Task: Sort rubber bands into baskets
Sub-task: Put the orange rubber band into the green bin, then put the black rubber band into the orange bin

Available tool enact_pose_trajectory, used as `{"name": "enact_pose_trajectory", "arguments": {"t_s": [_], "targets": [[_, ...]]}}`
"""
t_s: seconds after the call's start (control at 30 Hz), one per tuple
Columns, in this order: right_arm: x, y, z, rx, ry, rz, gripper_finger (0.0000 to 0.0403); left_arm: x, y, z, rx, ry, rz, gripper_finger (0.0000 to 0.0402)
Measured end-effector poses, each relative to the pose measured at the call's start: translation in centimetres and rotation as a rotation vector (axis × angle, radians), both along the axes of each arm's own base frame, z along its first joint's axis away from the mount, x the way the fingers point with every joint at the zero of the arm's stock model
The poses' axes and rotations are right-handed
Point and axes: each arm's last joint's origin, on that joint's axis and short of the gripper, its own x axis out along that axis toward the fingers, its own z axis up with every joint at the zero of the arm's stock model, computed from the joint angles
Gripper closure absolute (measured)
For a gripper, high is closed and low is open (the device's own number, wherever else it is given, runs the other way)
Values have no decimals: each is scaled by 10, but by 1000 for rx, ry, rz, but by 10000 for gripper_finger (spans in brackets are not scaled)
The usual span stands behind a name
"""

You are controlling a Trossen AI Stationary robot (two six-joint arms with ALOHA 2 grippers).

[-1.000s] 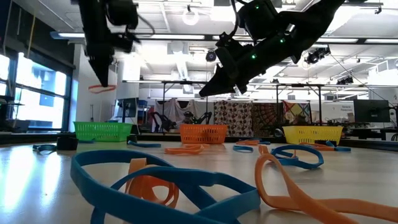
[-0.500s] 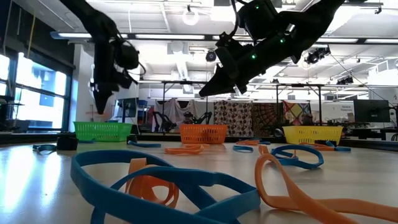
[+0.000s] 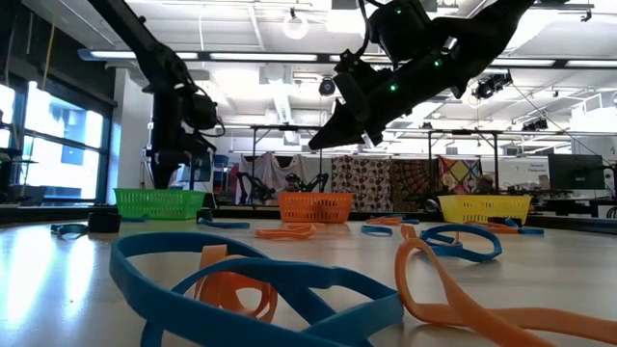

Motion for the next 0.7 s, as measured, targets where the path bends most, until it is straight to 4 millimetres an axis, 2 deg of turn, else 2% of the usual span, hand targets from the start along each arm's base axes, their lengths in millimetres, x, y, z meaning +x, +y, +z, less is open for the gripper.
{"name": "enact_pose_trajectory", "arguments": {"t_s": [0.23,0.43,0.57,0.7], "targets": [[0,0,0,0,0,1,403,7,-8,17,76,-41,-46,356],[0,0,0,0,0,0,403,16,-26,45,142,-152,-95,310],[0,1,0,6,0,14,403,23,-51,66,111,-317,-172,297],[0,5,-1,7,8,26,403,33,-94,86,102,-467,-332,305]]}}
